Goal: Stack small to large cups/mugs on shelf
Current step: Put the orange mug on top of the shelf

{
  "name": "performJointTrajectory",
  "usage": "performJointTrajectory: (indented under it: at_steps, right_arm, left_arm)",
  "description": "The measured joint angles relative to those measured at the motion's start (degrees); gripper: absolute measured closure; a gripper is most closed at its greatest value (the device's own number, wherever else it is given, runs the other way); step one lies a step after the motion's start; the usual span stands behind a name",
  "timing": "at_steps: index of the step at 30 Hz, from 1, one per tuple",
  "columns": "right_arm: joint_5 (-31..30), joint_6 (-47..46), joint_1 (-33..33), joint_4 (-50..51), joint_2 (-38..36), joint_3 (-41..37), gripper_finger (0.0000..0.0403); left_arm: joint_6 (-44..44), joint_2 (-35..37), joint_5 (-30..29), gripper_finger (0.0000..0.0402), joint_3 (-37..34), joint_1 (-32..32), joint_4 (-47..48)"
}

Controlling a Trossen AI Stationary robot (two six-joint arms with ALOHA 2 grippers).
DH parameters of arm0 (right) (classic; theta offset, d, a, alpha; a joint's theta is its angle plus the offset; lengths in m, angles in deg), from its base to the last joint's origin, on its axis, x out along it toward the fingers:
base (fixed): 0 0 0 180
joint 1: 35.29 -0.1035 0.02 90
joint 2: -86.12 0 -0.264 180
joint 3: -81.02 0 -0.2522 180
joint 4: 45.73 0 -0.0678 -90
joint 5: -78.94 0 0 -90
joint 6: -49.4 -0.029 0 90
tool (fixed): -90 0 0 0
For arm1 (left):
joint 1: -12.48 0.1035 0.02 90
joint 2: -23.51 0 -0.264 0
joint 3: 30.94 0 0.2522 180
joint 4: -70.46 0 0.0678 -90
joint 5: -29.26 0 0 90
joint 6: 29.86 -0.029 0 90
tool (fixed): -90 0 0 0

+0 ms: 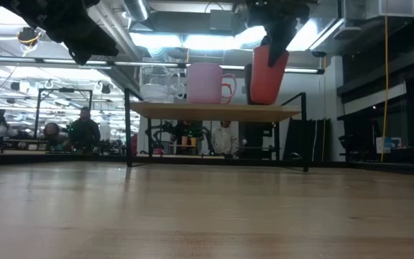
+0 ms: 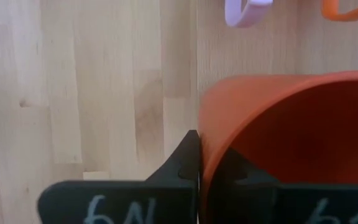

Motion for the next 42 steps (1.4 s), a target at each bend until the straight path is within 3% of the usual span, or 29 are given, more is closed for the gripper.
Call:
performJointTrajectory:
  at_steps: [15,26,42]
  right_arm:
    - [-2.13,0.33,0.00,-1.28,0.00,-1.95,0.0392]
    - [-2.05,0.71,0.00,-1.72,0.00,-1.89,0.0355]
    - [-2.02,3.01,0.00,-2.21,0.00,-1.85,0.0350]
  left_arm:
    - [0.02,0.01,0.00,0.0312,-0.02,-0.02,-0.01]
    - [0.02,-0.01,0.00,0.0312,-0.02,0.00,-0.01]
    - [0.01,0.01,0.00,0.0312,-0.02,-0.01,0.01]
